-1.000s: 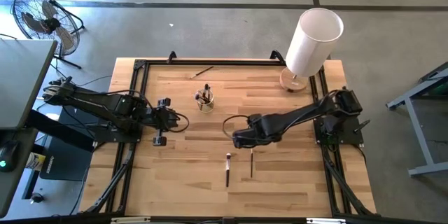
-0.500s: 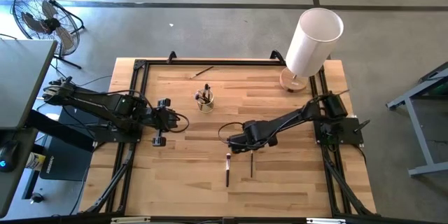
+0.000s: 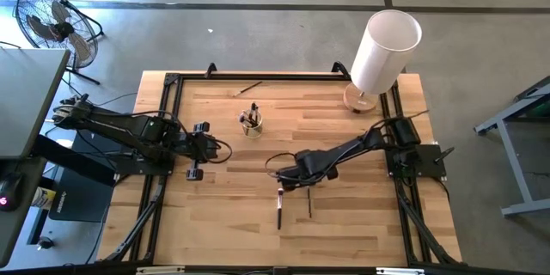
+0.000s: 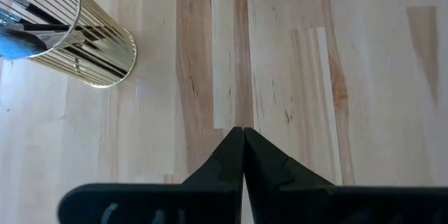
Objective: Put items in baskets/containers
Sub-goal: Put the makeup brush into the wire organizer
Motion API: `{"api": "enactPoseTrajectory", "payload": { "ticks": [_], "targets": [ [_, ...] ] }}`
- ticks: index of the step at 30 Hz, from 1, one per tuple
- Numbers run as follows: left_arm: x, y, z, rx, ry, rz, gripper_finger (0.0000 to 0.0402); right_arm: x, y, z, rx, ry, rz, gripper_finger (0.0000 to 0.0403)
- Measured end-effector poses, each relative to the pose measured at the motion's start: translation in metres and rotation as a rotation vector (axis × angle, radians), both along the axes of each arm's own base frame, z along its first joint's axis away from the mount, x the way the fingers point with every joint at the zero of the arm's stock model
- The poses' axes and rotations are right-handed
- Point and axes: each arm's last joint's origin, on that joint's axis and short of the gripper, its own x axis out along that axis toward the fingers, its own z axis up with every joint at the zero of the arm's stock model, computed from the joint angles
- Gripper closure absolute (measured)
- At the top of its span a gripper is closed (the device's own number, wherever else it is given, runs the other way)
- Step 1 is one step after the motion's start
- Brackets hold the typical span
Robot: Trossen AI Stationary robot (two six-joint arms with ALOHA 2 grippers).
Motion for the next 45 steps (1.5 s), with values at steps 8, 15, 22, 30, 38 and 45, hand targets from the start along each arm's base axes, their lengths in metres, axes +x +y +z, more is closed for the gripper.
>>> {"api": "enactPoseTrajectory", "payload": {
  "ticks": [8,15,22,30,38,45],
  "targets": [
    [0.000,0.000,0.000,-0.003,-0.002,0.003,0.0401,0.002,-0.001,0.039,-0.225,-0.222,0.034,0.0400],
    [0.004,-0.001,0.003,-0.010,-0.048,0.007,0.0401,-0.008,-0.027,0.108,-0.470,-0.408,0.153,0.0402],
    [0.009,0.000,0.000,0.002,-0.052,0.093,0.0401,0.003,-0.098,0.135,-0.521,-0.486,0.369,0.0402],
    [0.009,0.002,0.000,-0.020,-0.089,0.269,0.0401,0.026,-0.171,0.177,-0.776,-0.961,0.632,0.0403],
    [0.014,0.003,0.005,-0.076,-0.195,0.428,0.0401,0.046,-0.201,0.161,-0.915,-1.156,0.889,0.0403],
    [0.023,0.002,0.003,-0.122,-0.230,0.503,0.0401,0.060,-0.204,0.127,-0.865,-1.123,0.974,0.0403]
  ]
}}
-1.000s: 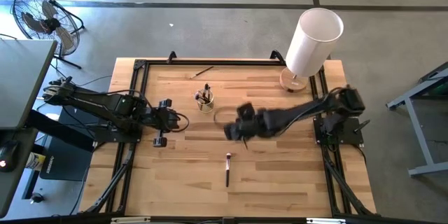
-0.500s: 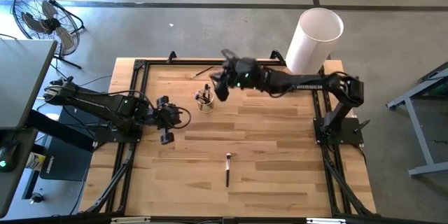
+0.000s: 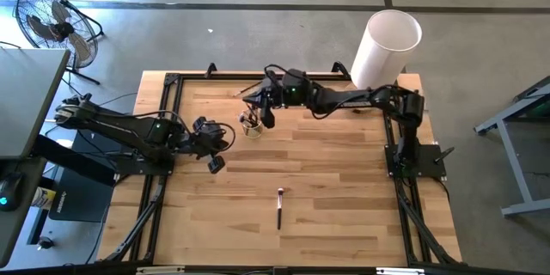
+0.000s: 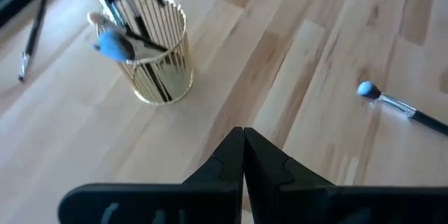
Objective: Put items in baskets/containers
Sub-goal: Put the makeup brush into the wire organizer
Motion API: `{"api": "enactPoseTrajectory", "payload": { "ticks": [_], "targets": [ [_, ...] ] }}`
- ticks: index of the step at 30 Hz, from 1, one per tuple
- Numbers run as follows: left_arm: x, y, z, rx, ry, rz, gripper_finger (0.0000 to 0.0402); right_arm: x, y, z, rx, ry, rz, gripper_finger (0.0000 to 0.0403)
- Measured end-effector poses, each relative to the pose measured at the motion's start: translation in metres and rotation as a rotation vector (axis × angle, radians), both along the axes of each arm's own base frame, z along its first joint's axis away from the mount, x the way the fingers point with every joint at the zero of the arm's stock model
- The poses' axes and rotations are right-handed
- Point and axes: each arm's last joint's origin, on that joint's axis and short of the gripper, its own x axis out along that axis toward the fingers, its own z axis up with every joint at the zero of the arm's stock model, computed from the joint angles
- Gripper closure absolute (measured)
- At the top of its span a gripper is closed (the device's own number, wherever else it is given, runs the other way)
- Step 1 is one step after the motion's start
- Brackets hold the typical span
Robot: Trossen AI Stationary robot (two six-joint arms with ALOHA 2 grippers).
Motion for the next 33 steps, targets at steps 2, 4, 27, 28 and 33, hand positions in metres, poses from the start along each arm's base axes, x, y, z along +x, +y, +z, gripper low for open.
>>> {"api": "enactPoseTrajectory", "payload": {
  "ticks": [2,4,27,28,33],
  "targets": [
    [0.002,-0.001,-0.003,-0.020,0.008,0.015,0.0401,0.001,-0.001,-0.007,0.010,0.027,-0.007,0.0403],
    [0.005,-0.002,-0.005,-0.031,0.017,0.025,0.0401,0.001,-0.001,-0.011,0.014,0.068,-0.008,0.0403],
    [0.012,-0.006,-0.016,-0.006,0.124,-0.130,0.0401,-0.065,0.075,0.010,0.182,0.723,-0.320,0.0391],
    [0.012,-0.006,-0.016,0.006,0.127,-0.144,0.0401,-0.066,0.085,0.009,0.240,0.732,-0.347,0.0394],
    [0.012,-0.006,-0.016,0.058,0.147,-0.207,0.0401,-0.063,0.136,-0.007,0.443,0.777,-0.453,0.0400]
  ]
}}
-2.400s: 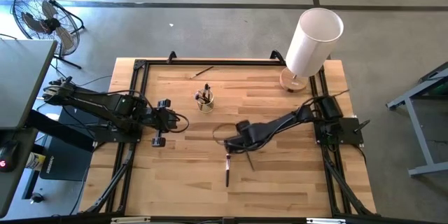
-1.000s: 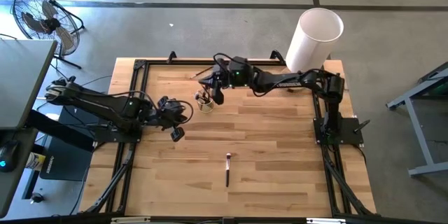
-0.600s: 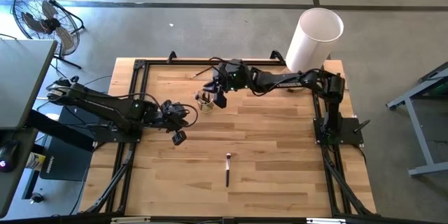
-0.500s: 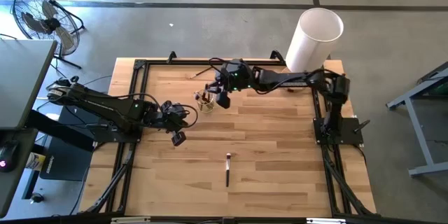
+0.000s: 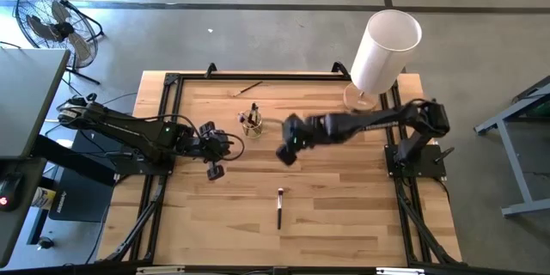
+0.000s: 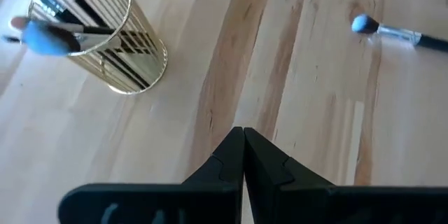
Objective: Put items in baskets/containers
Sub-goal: Put the makeup brush into the wire organizer
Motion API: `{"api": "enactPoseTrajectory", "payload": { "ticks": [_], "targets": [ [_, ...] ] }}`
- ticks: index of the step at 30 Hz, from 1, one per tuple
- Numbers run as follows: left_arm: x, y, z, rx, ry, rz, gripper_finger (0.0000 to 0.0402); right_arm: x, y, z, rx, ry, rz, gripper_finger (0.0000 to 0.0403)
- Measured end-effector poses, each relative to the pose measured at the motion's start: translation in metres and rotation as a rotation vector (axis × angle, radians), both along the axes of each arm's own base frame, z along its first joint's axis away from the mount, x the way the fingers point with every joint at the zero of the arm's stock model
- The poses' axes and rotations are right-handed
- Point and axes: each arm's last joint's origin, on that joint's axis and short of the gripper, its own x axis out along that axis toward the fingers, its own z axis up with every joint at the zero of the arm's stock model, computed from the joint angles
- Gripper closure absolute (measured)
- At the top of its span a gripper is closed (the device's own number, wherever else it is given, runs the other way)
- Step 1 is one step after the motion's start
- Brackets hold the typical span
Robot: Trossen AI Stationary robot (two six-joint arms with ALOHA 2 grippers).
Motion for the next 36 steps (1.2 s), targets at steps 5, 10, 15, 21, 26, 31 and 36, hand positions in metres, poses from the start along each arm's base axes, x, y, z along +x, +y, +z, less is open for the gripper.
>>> {"api": "enactPoseTrajectory", "payload": {
  "ticks": [5,10,15,21,26,31,36],
  "targets": [
    [0.000,-0.002,0.000,-0.009,0.023,-0.094,0.0401,0.004,0.044,-0.024,0.155,0.024,-0.173,0.0401],
    [-0.001,-0.003,-0.001,-0.025,0.042,-0.159,0.0401,0.008,0.077,-0.047,0.287,0.050,-0.282,0.0402],
    [-0.002,-0.003,-0.002,-0.009,0.065,-0.175,0.0401,0.014,0.100,-0.058,0.365,0.045,-0.333,0.0402],
    [-0.003,-0.003,-0.003,-0.003,0.081,-0.186,0.0401,0.030,0.110,-0.062,0.385,0.085,-0.344,0.0402],
    [-0.005,-0.002,-0.004,0.005,0.098,-0.196,0.0401,0.039,0.106,-0.076,0.423,0.143,-0.410,0.0403],
    [-0.008,-0.002,-0.006,0.009,0.139,-0.196,0.0401,0.042,0.103,-0.083,0.483,0.155,-0.490,0.0402],
    [-0.011,-0.001,-0.007,0.013,0.169,-0.196,0.0401,0.043,0.103,-0.083,0.514,0.155,-0.512,0.0381]
  ]
}}
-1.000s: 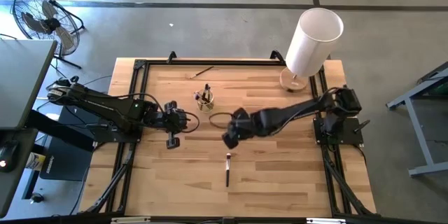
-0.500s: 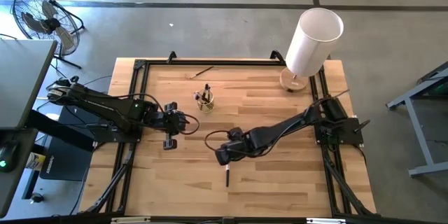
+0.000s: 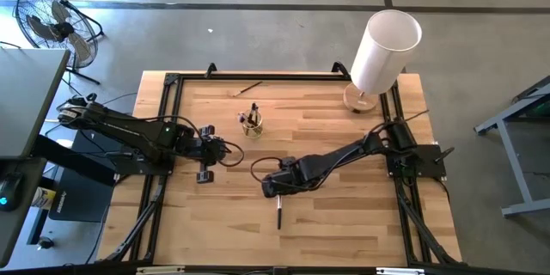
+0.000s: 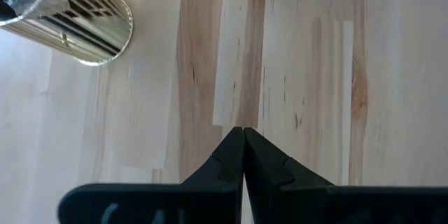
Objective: Put items in baskets/containers
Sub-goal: Put the makeup brush into the wire organizer
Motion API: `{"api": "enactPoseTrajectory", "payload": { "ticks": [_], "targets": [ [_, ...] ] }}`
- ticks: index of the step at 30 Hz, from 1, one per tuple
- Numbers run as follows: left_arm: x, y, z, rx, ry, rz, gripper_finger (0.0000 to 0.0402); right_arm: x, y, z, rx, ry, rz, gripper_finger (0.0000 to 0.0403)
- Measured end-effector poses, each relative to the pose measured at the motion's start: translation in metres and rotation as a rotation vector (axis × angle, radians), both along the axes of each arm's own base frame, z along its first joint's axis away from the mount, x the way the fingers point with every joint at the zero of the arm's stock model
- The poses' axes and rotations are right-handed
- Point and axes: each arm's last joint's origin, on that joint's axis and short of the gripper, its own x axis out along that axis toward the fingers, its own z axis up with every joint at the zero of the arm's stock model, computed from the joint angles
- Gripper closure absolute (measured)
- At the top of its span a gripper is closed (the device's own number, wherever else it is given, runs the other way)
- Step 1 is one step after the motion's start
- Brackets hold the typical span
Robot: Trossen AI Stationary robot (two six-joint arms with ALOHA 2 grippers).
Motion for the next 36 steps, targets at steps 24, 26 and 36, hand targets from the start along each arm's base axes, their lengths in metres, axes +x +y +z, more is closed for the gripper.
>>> {"api": "enactPoseTrajectory", "payload": {
  "ticks": [24,26,36],
  "targets": [
    [-0.001,0.000,-0.001,0.004,0.012,0.004,0.0401,0.021,-0.027,-0.019,-0.140,-0.087,0.253,0.0397],
    [-0.001,0.000,-0.001,0.000,0.012,0.010,0.0401,0.023,-0.039,0.001,-0.223,-0.151,0.277,0.0398],
    [0.001,0.000,0.000,-0.032,-0.015,0.077,0.0401,0.013,-0.123,0.113,-0.925,-0.344,0.429,0.0401]
  ]
}}
